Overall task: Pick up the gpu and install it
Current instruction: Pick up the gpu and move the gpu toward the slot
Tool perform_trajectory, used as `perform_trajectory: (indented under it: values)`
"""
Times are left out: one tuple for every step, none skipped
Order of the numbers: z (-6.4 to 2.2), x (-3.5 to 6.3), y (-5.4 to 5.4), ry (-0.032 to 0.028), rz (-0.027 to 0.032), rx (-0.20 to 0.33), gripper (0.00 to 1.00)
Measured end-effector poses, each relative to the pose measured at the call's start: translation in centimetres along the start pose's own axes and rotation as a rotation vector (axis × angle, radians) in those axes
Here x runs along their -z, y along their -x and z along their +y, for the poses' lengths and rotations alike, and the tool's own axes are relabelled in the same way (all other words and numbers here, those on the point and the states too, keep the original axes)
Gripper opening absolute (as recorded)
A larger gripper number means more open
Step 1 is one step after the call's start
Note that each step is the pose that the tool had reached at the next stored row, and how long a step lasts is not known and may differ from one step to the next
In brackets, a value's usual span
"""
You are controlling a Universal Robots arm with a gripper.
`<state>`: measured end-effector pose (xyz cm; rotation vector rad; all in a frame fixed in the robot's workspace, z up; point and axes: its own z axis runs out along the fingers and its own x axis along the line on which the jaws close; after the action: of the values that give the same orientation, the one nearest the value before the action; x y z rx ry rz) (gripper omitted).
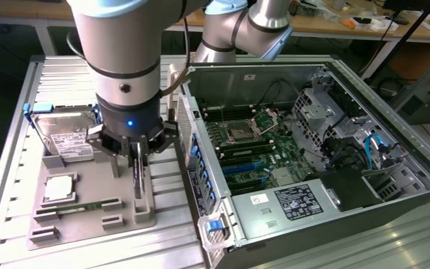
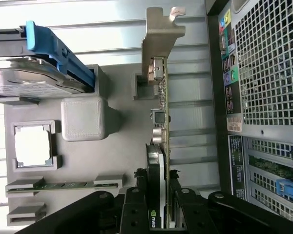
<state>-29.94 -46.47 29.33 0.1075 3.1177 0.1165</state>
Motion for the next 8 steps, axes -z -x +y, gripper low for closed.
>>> perform_trajectory:
  values:
    - [0.04, 0.45, 0.0, 0.0002, 0.0003, 0.005, 0.27]
    - [0.07, 0.90, 0.0, 0.0002, 0.0008, 0.011, 0.27]
    - [0.13, 1.72, 0.0, 0.0005, 0.0016, 0.023, 0.27]
    - [0.19, 2.47, 0.0, 0.0006, 0.0025, 0.034, 0.27]
    - [0.22, 2.89, 0.1, 0.0007, 0.0029, 0.039, 0.27]
    - [0.25, 3.35, 0.1, 0.0008, 0.0033, 0.045, 0.27]
    - [0.29, 3.79, 0.1, 0.0008, 0.0036, 0.048, 0.27]
    - [0.33, 4.29, 0.1, 0.0009, 0.0037, 0.051, 0.27]
